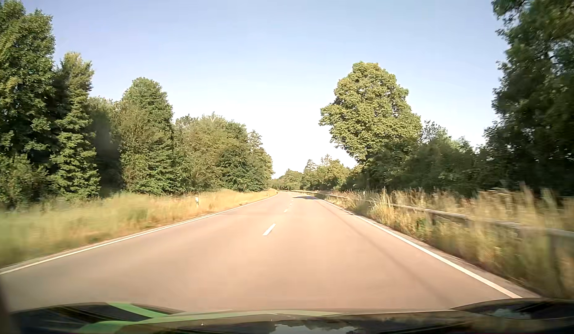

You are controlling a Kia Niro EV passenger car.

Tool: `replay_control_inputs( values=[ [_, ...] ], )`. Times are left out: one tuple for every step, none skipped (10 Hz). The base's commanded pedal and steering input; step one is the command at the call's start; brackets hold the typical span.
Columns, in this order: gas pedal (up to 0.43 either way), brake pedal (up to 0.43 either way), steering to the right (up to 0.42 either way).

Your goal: Follow the waypoints while adhering to traffic rules and regulations

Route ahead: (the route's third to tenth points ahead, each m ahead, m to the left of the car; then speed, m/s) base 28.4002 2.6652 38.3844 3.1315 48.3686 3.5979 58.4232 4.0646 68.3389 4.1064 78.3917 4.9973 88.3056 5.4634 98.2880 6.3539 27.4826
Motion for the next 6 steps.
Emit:
replay_control_inputs(
  values=[
    [0.268,0.000,-0.006],
    [0.268,0.000,-0.006],
    [0.268,0.000,-0.005],
    [0.280,0.000,-0.005],
    [0.280,0.000,-0.004],
    [0.280,0.000,-0.004]
  ],
)
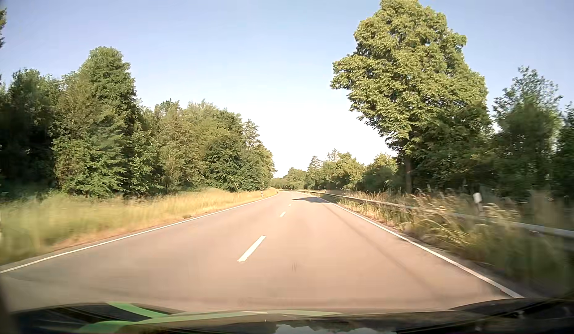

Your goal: Follow the waypoints while adhering to traffic rules and regulations

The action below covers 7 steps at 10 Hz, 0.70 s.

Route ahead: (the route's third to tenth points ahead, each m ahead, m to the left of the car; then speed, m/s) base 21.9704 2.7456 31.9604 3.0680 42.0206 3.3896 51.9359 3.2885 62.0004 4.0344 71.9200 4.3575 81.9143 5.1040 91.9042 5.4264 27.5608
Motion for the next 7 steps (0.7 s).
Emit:
replay_control_inputs(
  values=[
    [0.260,0.000,-0.004],
    [0.260,0.000,-0.004],
    [0.228,0.000,-0.002],
    [0.228,0.000,-0.003],
    [0.228,0.000,-0.004],
    [0.228,0.000,-0.004],
    [0.228,0.000,-0.004]
  ],
)
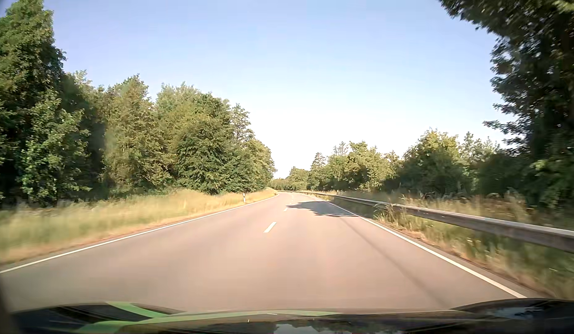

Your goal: Follow the waypoints while adhering to traffic rules and regulations

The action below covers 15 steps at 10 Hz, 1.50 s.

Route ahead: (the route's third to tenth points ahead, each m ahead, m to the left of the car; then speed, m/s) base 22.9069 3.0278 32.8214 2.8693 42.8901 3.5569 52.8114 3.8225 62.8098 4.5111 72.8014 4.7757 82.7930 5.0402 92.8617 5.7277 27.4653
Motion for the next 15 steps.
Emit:
replay_control_inputs(
  values=[
    [0.228,0.000,-0.004],
    [0.240,0.000,-0.004],
    [0.260,0.000,-0.004],
    [0.280,0.000,-0.004],
    [0.280,0.000,-0.004],
    [0.287,0.000,-0.004],
    [0.287,0.000,-0.004],
    [0.287,0.000,-0.004],
    [0.268,0.000,-0.004],
    [0.260,0.000,-0.004],
    [0.260,0.000,-0.004],
    [0.268,0.000,-0.004],
    [0.280,0.000,-0.004],
    [0.299,0.000,-0.004],
    [0.311,0.000,-0.004]
  ],
)
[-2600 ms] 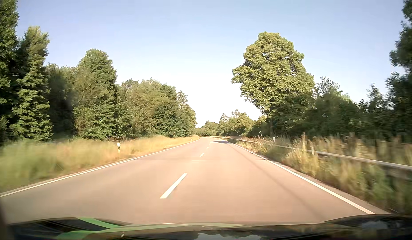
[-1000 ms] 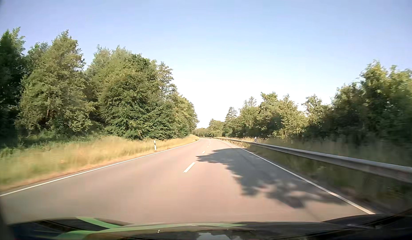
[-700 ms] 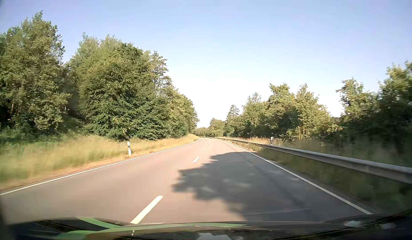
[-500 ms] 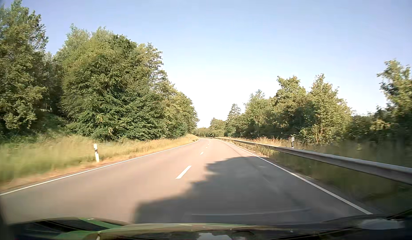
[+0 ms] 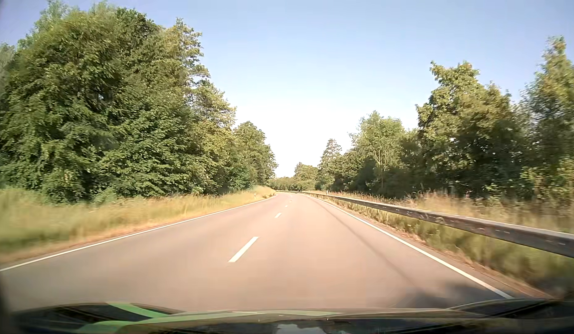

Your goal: Follow the waypoints while adhering to traffic rules and regulations

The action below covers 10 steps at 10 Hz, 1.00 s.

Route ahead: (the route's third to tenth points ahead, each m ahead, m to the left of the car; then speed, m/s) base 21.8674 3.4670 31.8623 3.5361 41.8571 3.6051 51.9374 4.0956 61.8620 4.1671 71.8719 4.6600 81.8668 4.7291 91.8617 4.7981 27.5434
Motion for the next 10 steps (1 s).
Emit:
replay_control_inputs(
  values=[
    [0.311,0.000,-0.004],
    [0.311,0.000,-0.004],
    [0.311,0.000,-0.005],
    [0.299,0.000,-0.005],
    [0.299,0.000,-0.005],
    [0.299,0.000,-0.005],
    [0.299,0.000,-0.005],
    [0.299,0.000,-0.005],
    [0.299,0.000,-0.005],
    [0.299,0.000,-0.005]
  ],
)
